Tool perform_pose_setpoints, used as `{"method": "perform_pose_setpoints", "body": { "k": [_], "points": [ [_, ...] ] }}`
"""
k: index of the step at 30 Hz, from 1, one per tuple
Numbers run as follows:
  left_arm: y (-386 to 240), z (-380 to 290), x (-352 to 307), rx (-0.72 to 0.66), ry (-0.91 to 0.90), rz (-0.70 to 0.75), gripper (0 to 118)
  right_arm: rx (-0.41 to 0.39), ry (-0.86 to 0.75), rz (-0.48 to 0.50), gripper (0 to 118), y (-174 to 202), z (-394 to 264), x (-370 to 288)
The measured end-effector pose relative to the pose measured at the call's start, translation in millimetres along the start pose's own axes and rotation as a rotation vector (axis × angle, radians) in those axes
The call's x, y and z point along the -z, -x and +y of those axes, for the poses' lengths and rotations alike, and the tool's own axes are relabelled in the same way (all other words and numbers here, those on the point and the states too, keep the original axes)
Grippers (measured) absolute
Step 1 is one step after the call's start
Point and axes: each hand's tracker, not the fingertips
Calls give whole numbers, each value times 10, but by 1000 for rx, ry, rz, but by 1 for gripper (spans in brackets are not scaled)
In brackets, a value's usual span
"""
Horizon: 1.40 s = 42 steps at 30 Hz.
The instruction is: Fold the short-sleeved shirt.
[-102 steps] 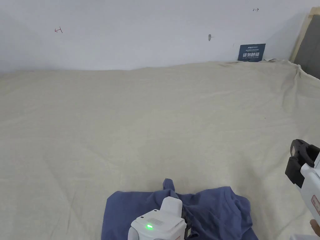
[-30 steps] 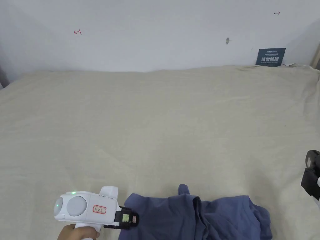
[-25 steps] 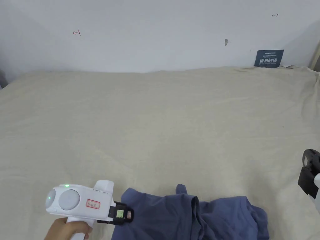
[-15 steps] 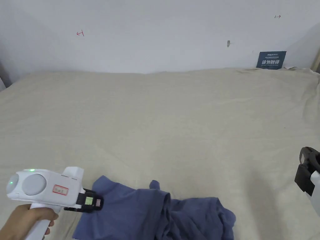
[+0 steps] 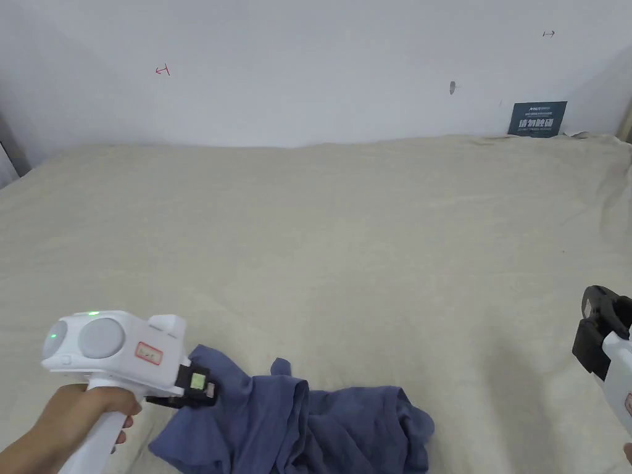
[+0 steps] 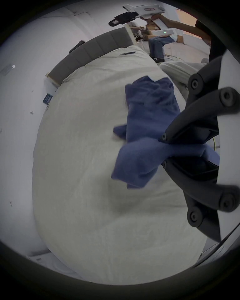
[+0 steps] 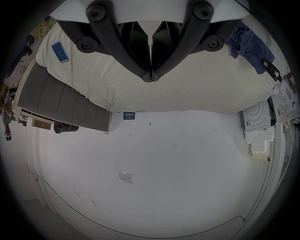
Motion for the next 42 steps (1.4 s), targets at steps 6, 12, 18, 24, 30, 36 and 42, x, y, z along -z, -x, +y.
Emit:
{"method": "perform_pose_setpoints", "body": {
  "k": [6,12,18,24,30,36,42],
  "points": [
    [-708,122,345,126,46,-105,10,6,-9,-14,0,-87,-11,-72],
    [-1455,73,719,170,81,-196,10,10,-9,-46,0,-239,-33,-168],
    [-1979,-46,1164,230,142,-237,10,13,-4,-78,0,-364,-53,-230],
    [-2209,-189,1480,285,187,-151,10,22,-2,-104,0,-462,-75,-288],
    [-2197,-151,1595,274,179,-145,28,33,6,-121,0,-558,-137,-278],
    [-2190,-204,1347,232,100,-256,116,42,5,-105,0,-541,-135,-274],
    [-2117,-196,818,189,-79,-300,116,46,-9,-89,0,-469,-91,-266]
  ]
}}
